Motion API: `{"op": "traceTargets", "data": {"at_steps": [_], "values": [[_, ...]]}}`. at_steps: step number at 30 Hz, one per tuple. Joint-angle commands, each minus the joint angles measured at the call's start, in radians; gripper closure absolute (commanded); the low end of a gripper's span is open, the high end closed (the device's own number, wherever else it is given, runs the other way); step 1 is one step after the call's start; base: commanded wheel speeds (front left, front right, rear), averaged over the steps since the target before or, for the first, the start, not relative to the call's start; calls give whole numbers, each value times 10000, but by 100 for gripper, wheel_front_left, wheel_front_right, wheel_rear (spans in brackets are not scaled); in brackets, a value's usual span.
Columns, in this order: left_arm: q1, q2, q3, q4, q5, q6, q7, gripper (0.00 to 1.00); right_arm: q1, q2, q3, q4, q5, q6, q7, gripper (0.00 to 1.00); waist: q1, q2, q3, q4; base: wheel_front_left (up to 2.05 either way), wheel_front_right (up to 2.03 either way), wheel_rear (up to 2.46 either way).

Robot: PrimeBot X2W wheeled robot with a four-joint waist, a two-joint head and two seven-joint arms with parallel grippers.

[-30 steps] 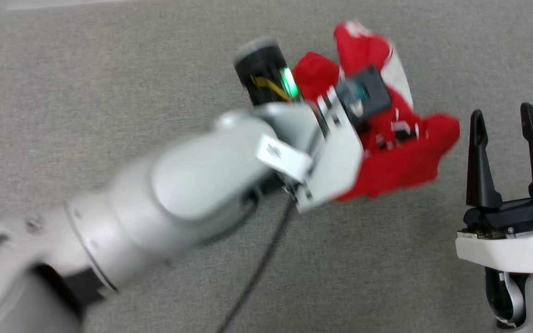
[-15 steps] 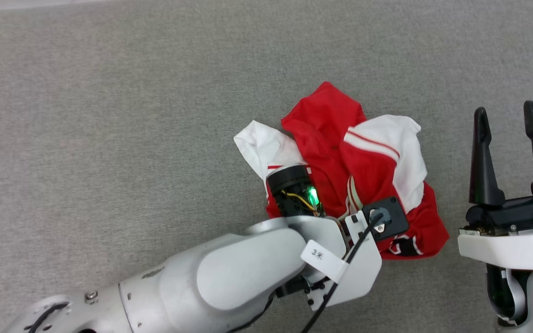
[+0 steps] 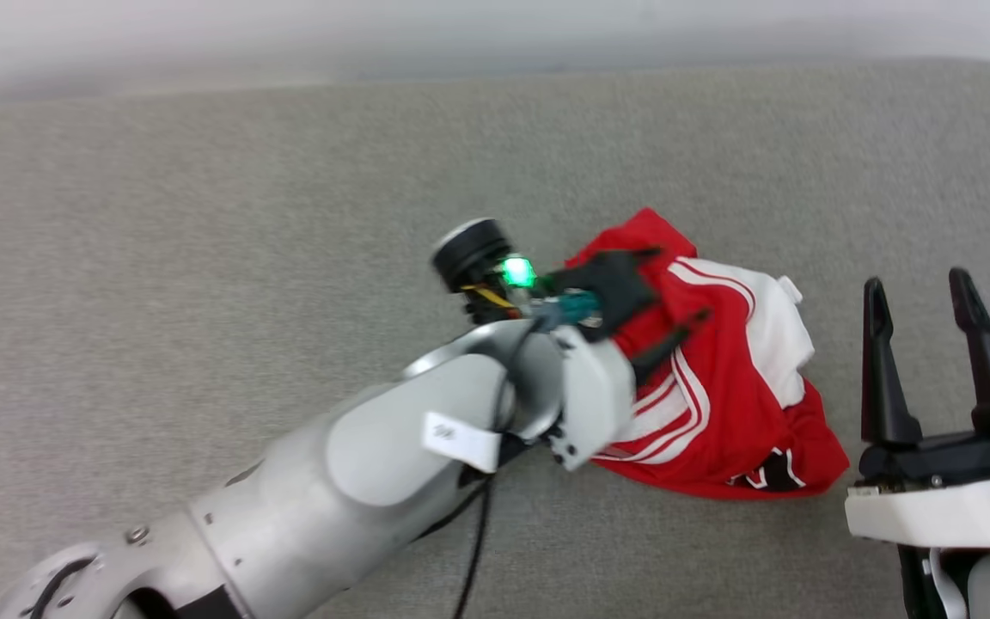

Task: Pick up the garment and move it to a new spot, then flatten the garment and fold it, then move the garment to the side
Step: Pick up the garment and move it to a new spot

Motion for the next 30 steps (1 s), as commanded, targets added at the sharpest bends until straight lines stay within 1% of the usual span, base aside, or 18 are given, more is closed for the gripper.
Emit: {"op": "traceTargets", "data": {"at_steps": [1,6,10,16,18,20,22,26,28,30], "values": [[180,77,95,18,3,104,-130,0,127,27,-23,28,-44,-7,-20,0,0,0,-337,285,0,0,0],[952,548,708,147,-169,984,-1178,0,552,27,-63,148,-133,-7,-20,0,0,0,-829,648,0,0,0],[1675,989,1254,106,-266,1841,-1862,0,813,26,-87,248,-181,-7,-20,0,0,0,-1168,858,0,0,0],[2997,1714,2263,-366,-76,3168,-2245,0,1143,27,-152,372,-191,-7,-20,0,0,0,-1599,1100,0,0,0],[3487,1889,2898,-862,132,3635,-2269,0,1232,26,-181,415,-178,-7,-20,0,0,0,-1708,1173,0,0,0],[4156,2095,3587,-1372,402,4014,-2272,0,1322,26,-189,461,-169,-7,-20,0,0,0,-1792,1221,0,0,0],[4827,2229,4278,-1862,734,4301,-2264,0,1388,28,-180,505,-164,-7,-20,0,0,0,-1888,1253,0,0,0],[6254,2319,5642,-2703,1406,4693,-2267,0,1563,26,-173,604,-163,-7,-20,0,0,0,-2093,1270,0,0,0],[6930,2224,6354,-3059,1787,4834,-2268,0,1618,26,-184,650,-147,-7,-20,0,0,0,-2200,1285,0,0,0],[7581,2091,7052,-3384,2207,4883,-2260,0,1690,28,-172,708,-138,-7,-20,0,0,0,-2253,1284,0,0,0]]}}
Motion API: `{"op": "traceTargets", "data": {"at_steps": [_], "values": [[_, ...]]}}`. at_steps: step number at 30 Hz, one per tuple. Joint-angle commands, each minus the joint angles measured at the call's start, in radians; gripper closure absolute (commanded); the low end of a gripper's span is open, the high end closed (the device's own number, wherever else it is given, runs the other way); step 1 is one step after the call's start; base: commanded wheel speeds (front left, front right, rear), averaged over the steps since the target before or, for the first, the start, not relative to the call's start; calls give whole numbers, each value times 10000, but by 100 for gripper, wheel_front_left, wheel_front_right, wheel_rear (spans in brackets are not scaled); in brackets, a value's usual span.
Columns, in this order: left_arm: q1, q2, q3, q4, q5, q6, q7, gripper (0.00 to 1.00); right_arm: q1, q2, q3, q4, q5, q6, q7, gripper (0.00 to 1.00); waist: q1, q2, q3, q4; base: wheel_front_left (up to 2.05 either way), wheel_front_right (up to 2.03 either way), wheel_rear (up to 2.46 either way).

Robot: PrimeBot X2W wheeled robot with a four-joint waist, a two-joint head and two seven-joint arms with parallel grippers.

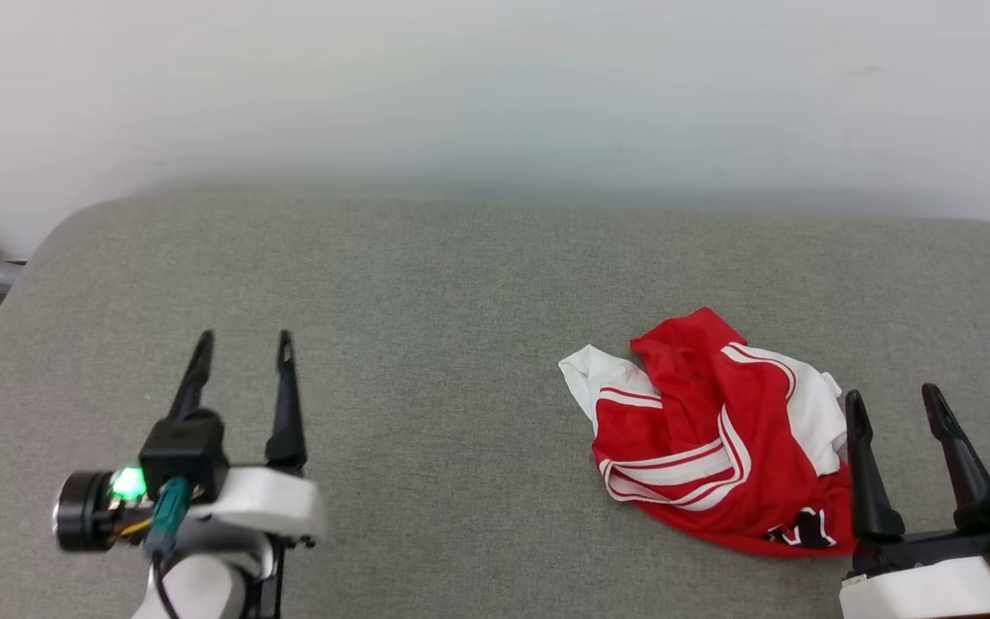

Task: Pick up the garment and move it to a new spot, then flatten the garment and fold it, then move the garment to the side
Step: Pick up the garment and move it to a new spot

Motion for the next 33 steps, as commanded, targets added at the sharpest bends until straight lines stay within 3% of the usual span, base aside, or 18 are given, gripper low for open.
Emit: {"op": "traceTargets", "data": {"at_steps": [1,8,19,27,33], "values": [[644,-163,590,-267,402,15,-25,0,146,28,14,59,30,-7,-20,0,1,0,-62,-3,0,0,0],[2379,-972,2036,-627,1523,-704,-28,0,314,26,24,289,101,-7,-20,0,1,0,-183,-43,0,0,0],[3310,-2165,3314,-501,2779,-2165,-29,0,529,26,23,563,407,-7,-20,0,1,0,-318,6,0,0,0],[3490,-2729,3837,-255,3431,-2759,-29,0,561,26,-11,703,535,-7,-20,0,1,0,-400,35,0,0,0],[3560,-2943,4059,-157,3716,-2949,-27,0,583,26,-11,796,554,-7,-20,0,1,0,-451,34,0,0,0]]}}
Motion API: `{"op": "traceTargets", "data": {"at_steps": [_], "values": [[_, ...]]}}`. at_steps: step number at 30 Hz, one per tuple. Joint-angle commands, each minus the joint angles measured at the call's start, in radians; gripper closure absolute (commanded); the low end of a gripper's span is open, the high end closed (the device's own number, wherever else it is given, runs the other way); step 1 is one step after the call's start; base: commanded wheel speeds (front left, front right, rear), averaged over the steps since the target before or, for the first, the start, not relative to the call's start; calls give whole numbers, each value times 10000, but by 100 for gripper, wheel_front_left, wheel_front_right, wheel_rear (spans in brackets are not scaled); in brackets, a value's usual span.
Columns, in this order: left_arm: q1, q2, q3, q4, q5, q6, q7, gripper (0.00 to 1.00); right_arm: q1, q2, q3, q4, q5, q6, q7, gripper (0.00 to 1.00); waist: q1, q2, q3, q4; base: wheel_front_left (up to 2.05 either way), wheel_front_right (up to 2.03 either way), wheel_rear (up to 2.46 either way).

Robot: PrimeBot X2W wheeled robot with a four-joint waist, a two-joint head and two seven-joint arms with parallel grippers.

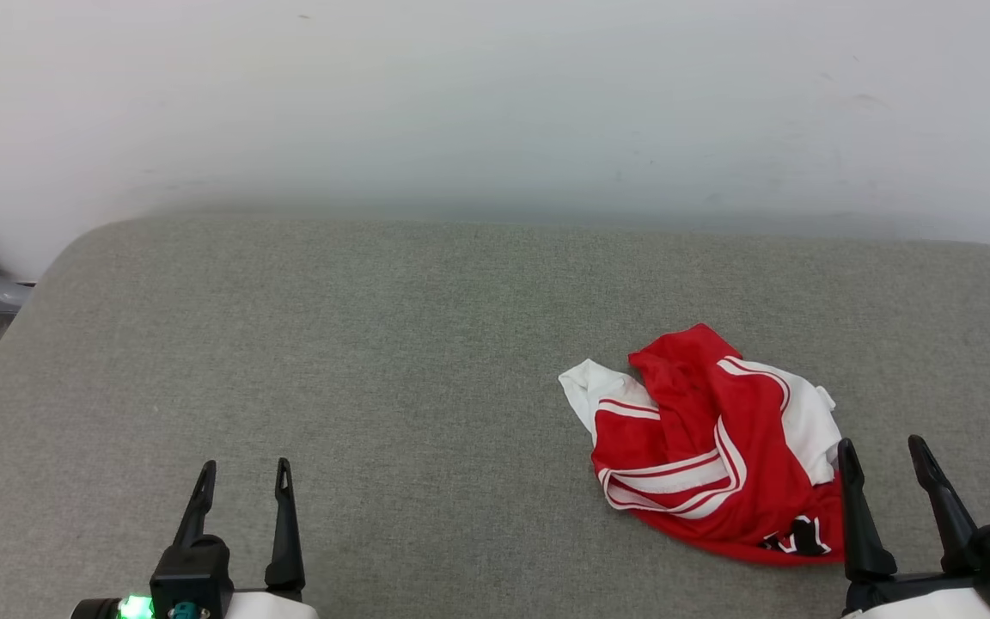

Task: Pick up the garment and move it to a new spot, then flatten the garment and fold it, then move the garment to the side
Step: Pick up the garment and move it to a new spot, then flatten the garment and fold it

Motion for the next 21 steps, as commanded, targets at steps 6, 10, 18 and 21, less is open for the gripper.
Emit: {"op": "traceTargets", "data": {"at_steps": [6,10,18,21], "values": [[52,-209,230,89,262,-228,-26,0,53,24,1,88,67,-7,-20,0,0,-1,-30,20,0,0,0],[92,-319,309,102,367,-312,-26,0,47,24,15,104,63,-7,-20,0,0,-1,-30,18,0,0,0],[57,-423,483,167,525,-458,-27,0,11,25,20,105,49,-7,-20,0,0,-1,-5,20,0,0,0],[-92,-431,525,181,532,-574,-26,0,-33,25,28,80,35,-7,-20,0,0,-1,14,6,0,0,0]]}}
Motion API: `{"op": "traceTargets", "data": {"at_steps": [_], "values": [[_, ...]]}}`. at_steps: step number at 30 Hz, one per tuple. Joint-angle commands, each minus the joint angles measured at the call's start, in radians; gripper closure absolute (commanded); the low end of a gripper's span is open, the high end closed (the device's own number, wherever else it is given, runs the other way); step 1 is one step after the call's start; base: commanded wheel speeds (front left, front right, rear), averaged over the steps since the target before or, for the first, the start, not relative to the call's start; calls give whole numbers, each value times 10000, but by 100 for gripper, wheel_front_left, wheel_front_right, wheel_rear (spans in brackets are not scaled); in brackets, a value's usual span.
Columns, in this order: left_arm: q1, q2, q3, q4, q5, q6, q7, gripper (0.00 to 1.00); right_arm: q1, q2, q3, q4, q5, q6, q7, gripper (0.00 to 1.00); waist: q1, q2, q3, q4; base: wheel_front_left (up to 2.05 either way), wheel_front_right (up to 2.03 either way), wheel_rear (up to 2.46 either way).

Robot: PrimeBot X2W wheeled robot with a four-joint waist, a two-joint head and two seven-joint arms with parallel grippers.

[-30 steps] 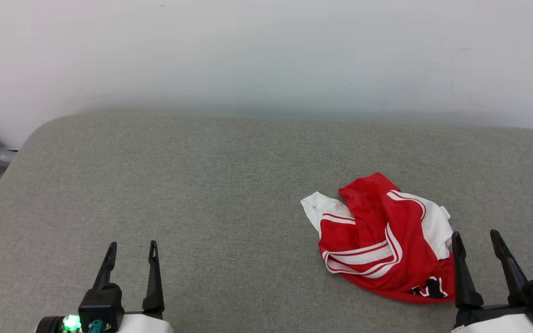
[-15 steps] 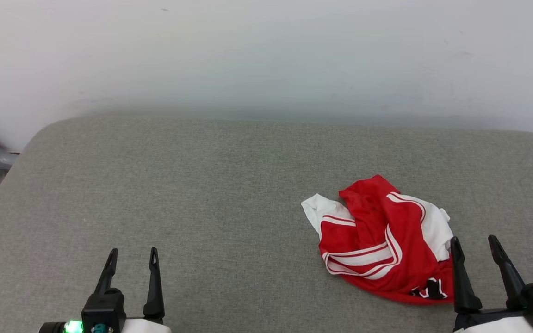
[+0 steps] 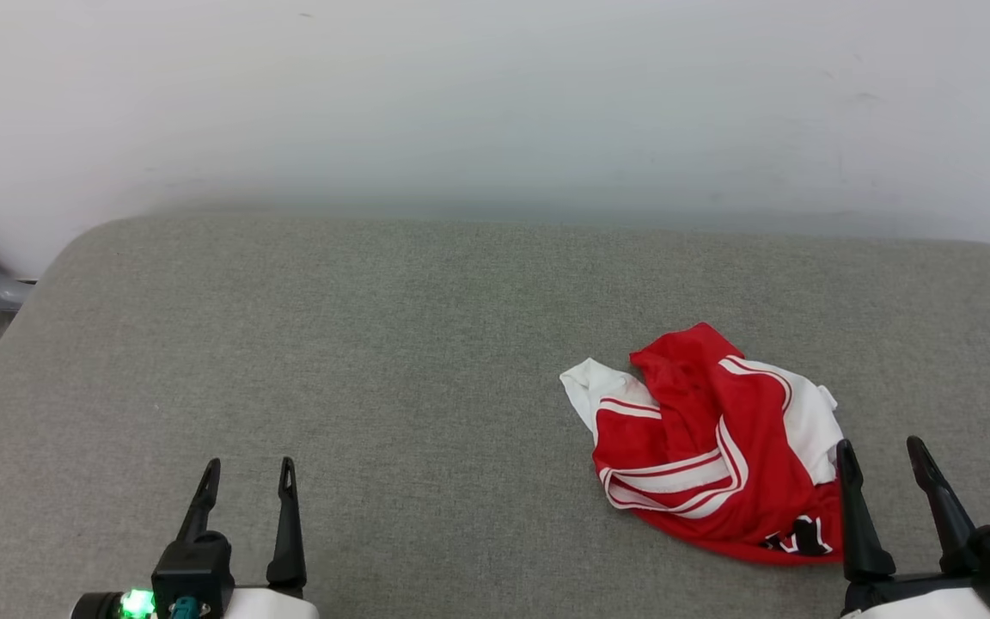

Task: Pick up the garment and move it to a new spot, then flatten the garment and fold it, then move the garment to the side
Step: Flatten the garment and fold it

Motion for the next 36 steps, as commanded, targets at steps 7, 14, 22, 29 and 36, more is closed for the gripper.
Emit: {"op": "traceTargets", "data": {"at_steps": [7,14,22,29,36], "values": [[-1504,444,-63,76,125,-768,-26,0,-231,25,7,-137,-90,-7,-20,0,0,0,202,-40,0,0,0],[-4077,1164,-555,817,122,-1834,-24,0,-632,25,215,-395,-168,-7,-20,0,0,0,815,-449,0,0,0],[-7098,1783,-2591,2109,-1162,-2205,1107,0,-1161,25,312,-672,-141,-7,-20,0,0,0,1628,-1053,0,0,0],[-9329,2611,-5665,2464,-3796,-2195,3116,0,-1502,22,355,-750,-38,-7,-20,0,0,0,2179,-1543,0,0,0],[-10940,3217,-8238,2981,-5827,-2197,5645,0,-1834,25,419,-797,96,-7,-20,0,0,0,2747,-2129,0,0,0]]}}
